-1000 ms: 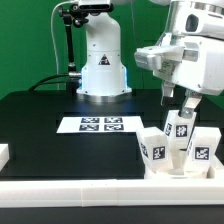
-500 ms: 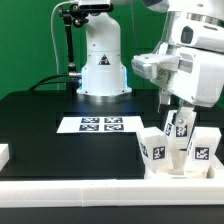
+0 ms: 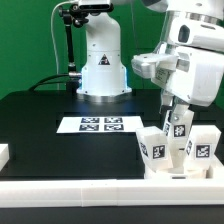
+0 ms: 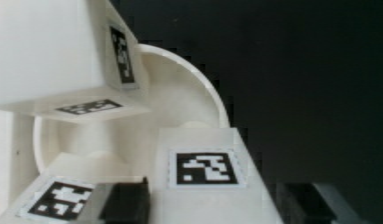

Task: Assemble stool

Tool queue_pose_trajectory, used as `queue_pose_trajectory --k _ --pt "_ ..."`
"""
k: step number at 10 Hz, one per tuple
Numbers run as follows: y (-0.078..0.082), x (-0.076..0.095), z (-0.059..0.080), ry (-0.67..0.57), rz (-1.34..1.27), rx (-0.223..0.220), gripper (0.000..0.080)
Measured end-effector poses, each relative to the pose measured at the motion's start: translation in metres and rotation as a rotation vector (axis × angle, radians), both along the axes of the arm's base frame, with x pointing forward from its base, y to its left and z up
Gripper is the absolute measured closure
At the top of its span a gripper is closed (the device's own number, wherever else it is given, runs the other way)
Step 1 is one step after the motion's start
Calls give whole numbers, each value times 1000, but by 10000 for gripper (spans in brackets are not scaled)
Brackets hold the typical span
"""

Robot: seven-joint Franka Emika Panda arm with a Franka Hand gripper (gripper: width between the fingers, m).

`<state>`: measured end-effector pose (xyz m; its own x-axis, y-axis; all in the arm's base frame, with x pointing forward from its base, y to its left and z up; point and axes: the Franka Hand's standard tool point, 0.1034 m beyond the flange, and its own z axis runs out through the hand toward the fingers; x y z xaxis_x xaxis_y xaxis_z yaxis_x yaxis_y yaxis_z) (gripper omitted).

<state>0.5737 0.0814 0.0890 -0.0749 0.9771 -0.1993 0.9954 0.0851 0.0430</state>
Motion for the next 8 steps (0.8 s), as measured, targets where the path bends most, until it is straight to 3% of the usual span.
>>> queue_pose_trajectory --k 8 --pt "-23 3 -1 -28 -643 6 459"
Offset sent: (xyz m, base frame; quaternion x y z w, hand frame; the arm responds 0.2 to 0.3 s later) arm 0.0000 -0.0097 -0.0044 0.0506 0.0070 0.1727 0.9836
